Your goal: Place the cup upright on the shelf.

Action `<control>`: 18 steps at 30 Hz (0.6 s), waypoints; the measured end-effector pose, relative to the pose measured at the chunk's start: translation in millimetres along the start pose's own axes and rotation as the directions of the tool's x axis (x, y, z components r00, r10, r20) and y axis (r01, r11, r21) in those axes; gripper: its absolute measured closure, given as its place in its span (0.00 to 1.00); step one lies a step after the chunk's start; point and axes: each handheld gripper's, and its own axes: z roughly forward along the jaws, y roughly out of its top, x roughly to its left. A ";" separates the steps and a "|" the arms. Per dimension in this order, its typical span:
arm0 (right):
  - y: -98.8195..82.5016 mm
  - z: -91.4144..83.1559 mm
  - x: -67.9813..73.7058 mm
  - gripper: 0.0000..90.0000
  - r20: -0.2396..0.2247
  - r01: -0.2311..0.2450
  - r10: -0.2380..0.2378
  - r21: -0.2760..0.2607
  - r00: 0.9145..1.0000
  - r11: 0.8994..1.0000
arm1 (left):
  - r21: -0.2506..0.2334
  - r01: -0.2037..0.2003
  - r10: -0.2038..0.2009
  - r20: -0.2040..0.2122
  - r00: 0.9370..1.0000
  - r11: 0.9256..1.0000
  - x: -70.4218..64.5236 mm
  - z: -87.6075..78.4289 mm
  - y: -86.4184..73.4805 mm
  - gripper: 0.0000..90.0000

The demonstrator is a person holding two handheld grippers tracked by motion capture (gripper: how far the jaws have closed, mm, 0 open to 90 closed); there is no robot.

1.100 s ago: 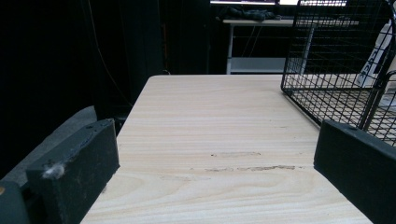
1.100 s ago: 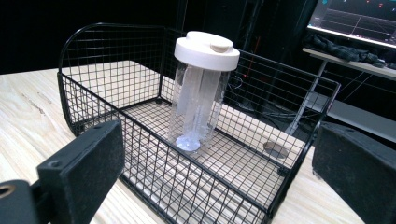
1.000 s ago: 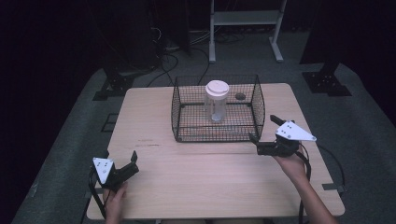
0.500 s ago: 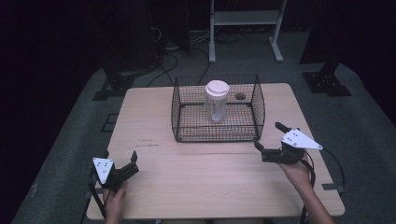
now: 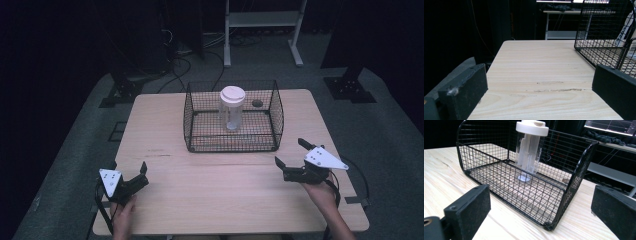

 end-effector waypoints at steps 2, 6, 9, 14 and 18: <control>-3.4 -2.1 0.1 0.02 -0.003 -0.012 0.012 0.004 1.000 1.000 | -0.001 0.000 0.000 0.000 1.000 1.000 -0.1 -0.1 0.0 0.00; -9.5 -8.0 0.8 0.02 0.003 -0.019 0.019 0.006 1.000 1.000 | -0.001 -0.001 0.001 0.000 1.000 1.000 -0.3 -0.1 0.0 0.00; -13.9 -11.8 1.8 0.02 0.003 -0.022 0.022 0.009 1.000 1.000 | -0.001 -0.001 0.001 -0.001 1.000 1.000 -0.4 -0.2 0.0 0.00; -20.7 -16.0 4.7 0.02 0.002 -0.037 0.037 0.014 0.999 0.999 | -0.002 -0.002 0.002 0.000 1.000 1.000 -0.5 -0.2 -0.1 0.00; -26.0 -17.8 9.8 0.02 -0.006 -0.044 0.044 0.015 0.999 0.999 | -0.001 -0.001 0.001 0.000 1.000 1.000 -0.4 -0.3 -0.1 0.00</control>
